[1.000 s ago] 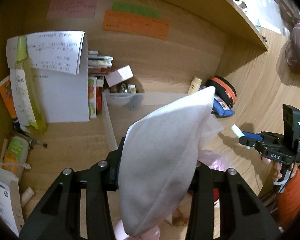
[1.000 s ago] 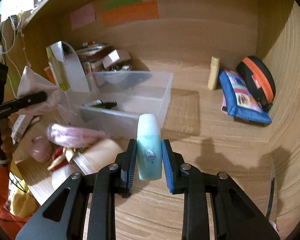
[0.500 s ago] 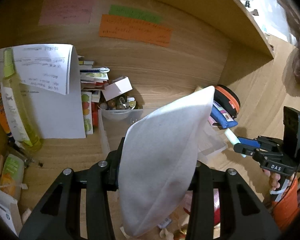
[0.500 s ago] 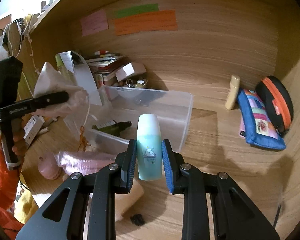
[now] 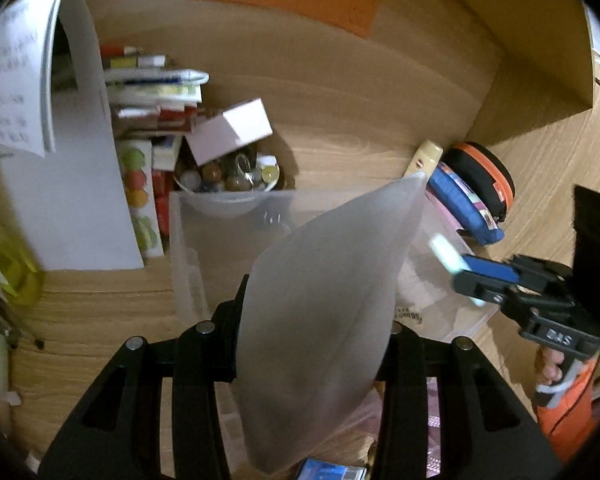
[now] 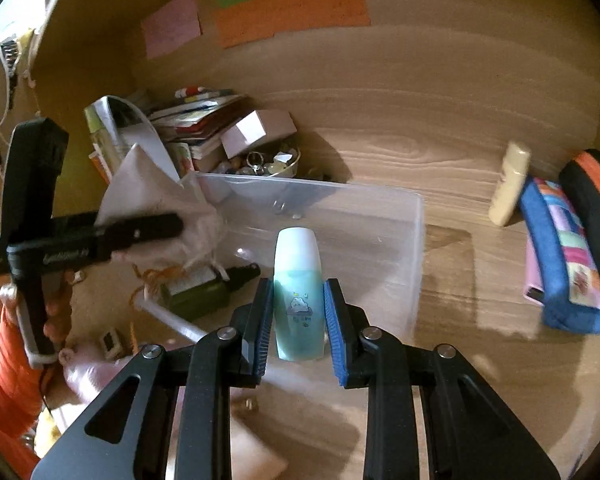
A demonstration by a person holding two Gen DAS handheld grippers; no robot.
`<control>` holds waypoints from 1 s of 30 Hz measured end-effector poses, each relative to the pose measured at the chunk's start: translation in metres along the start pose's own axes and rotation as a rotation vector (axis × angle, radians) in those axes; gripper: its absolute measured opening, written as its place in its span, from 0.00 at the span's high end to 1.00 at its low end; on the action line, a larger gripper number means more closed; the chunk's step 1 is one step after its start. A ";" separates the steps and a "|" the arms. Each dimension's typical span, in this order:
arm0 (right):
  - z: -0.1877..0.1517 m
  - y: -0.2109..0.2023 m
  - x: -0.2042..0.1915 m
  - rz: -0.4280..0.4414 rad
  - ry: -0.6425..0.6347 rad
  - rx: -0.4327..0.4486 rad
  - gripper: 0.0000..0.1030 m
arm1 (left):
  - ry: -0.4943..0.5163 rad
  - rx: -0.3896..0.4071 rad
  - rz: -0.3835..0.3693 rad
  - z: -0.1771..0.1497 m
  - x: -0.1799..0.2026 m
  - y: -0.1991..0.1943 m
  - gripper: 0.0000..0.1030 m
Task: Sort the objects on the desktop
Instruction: 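Lower the cloth bag and mint bottle into the clear box and release both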
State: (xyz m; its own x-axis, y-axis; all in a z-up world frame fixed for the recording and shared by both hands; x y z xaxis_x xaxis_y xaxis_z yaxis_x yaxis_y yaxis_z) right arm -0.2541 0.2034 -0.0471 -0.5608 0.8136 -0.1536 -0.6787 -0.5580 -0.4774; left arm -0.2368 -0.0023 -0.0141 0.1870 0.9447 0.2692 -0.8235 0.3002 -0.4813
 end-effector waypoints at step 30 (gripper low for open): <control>-0.013 0.032 -0.009 0.004 -0.045 -0.047 0.72 | 0.091 0.038 0.021 0.002 0.014 -0.011 0.29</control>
State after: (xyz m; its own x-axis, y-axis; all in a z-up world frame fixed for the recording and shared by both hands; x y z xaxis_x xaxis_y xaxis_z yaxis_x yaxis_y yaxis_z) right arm -0.2644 0.1801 -0.0724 -0.5852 0.8024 -0.1170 -0.6540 -0.5523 -0.5170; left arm -0.2263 0.0074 -0.0035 0.2160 0.9595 0.1811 -0.8471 0.2764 -0.4540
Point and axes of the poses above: each gripper's, at about its wrist camera, not at the fingertips, and y roughly the way its jaws point, x to its right, z to its top, the point moved 4 cm from there along y, roughly the way its jaws point, and after that the axes turned 13 degrees about x, right-handed, at the moved point
